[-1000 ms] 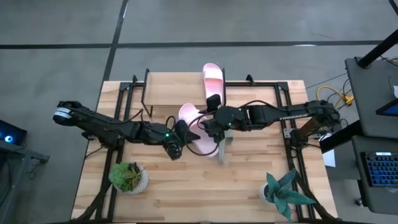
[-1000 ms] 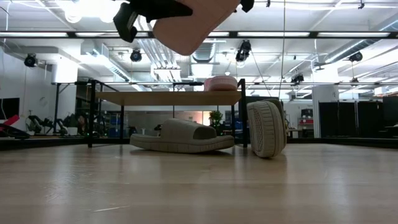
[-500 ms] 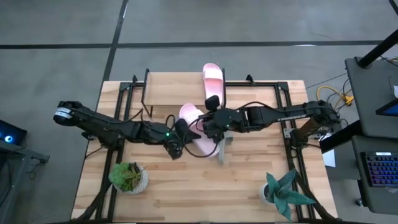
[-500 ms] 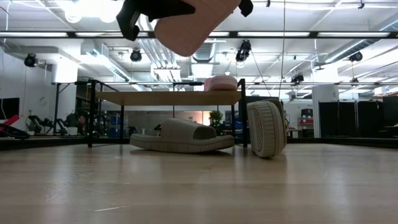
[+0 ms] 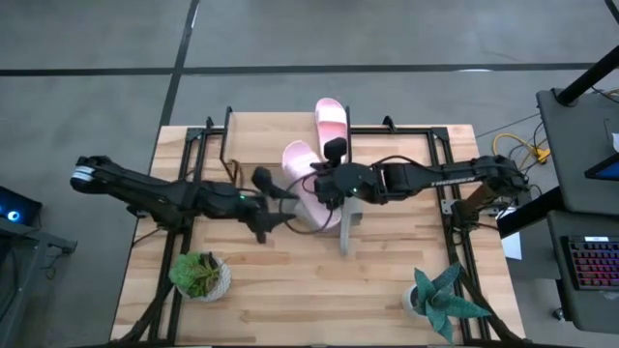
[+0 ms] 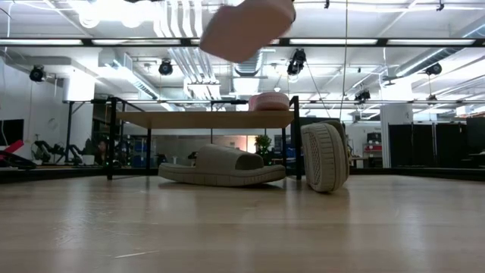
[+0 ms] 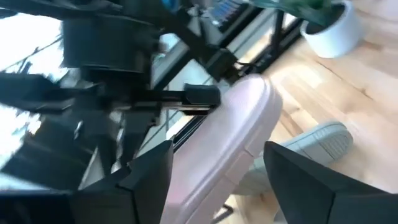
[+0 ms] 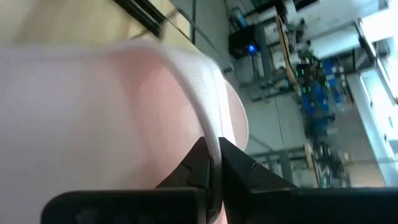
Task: Pick and place slides into the shelf
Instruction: Put the pink slipper on the shelf
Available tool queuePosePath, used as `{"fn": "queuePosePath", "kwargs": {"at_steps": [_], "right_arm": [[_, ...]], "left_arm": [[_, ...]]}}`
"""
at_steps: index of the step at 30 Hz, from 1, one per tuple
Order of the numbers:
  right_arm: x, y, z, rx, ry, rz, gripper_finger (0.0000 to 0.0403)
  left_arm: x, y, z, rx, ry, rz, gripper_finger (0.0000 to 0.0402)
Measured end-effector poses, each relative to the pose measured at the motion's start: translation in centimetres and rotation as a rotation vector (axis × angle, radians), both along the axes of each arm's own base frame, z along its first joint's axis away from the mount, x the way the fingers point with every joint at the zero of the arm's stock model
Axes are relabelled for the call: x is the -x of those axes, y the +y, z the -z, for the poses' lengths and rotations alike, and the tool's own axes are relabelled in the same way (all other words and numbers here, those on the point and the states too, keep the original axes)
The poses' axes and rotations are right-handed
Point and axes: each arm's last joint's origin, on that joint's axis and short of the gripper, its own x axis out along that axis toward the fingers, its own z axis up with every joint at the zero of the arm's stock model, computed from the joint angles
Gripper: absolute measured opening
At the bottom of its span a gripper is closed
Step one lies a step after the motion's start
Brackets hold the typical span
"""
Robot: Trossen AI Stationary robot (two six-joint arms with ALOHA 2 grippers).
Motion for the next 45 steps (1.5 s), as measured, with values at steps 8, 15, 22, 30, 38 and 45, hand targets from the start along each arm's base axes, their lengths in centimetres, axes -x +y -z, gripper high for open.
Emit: {"fn": "queuePosePath", "kwargs": {"at_steps": [8, 15, 22, 30, 38, 45], "right_arm": [[-0.3, -2.6, -0.5, -0.036, -0.099, 0.091, 0.0009], [-0.6, -5.2, -1.7, -0.044, -0.250, 0.160, 0.0009], [-1.8, -8.2, 0.0, -0.066, -0.249, 0.249, 0.0009], [-4.9, -11.2, 1.4, -0.038, -0.212, 0.292, 0.0009], [-8.2, -15.5, 3.3, -0.005, -0.034, 0.346, 0.0009], [-9.0, -18.3, 4.3, -0.054, 0.104, 0.379, 0.0009]], "left_arm": [[5.6, 1.3, -2.4, 0.274, -0.102, -0.082, 0.0239], [9.4, 2.4, -3.3, 0.476, -0.222, -0.181, 0.0239], [11.8, 2.9, -2.7, 0.599, -0.270, -0.204, 0.0240], [12.2, 3.0, -1.6, 0.607, -0.237, -0.223, 0.0240], [12.7, 3.2, -1.0, 0.593, -0.234, -0.258, 0.0240], [14.1, 3.5, -0.7, 0.595, -0.232, -0.270, 0.0240]]}}
